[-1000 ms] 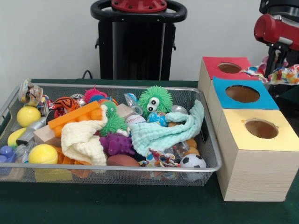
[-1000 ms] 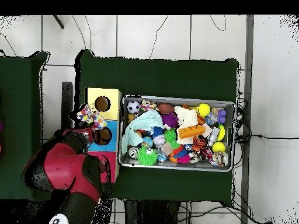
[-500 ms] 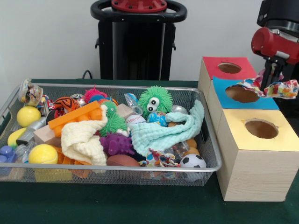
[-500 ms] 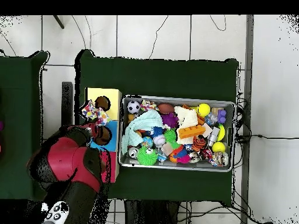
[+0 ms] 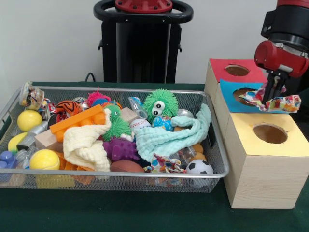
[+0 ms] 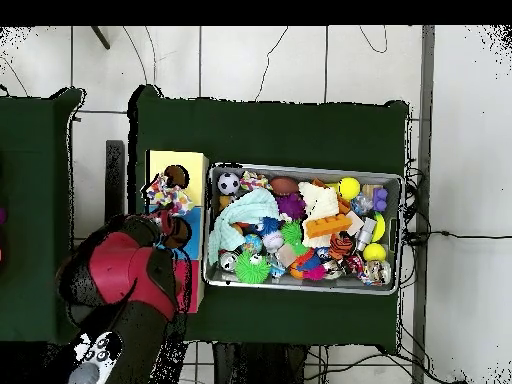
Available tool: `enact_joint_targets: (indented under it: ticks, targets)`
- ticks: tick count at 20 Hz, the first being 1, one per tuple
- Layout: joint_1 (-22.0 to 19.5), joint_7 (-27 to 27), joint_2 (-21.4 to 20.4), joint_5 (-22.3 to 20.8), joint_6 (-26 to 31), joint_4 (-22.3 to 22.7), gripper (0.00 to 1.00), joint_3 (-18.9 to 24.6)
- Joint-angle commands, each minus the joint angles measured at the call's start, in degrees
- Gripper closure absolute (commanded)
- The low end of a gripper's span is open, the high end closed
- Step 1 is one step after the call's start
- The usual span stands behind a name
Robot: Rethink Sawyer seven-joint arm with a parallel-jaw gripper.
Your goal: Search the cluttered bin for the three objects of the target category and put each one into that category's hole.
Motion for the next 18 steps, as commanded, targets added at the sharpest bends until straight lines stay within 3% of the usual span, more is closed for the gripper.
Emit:
enact_joint_targets:
  ticks: [1,5,11,18]
  targets:
    - [-3.1,11.7,2.5,1.1,-4.3,0.2,1.00,6.4]
    - [-4.1,11.8,2.8,0.8,-6.7,0.7,1.00,8.1]
    - [-10.0,12.2,1.8,-1.9,-15.1,3.1,1.00,16.7]
    - [-14.5,12.8,1.5,-3.5,-19.4,5.5,1.00,23.3]
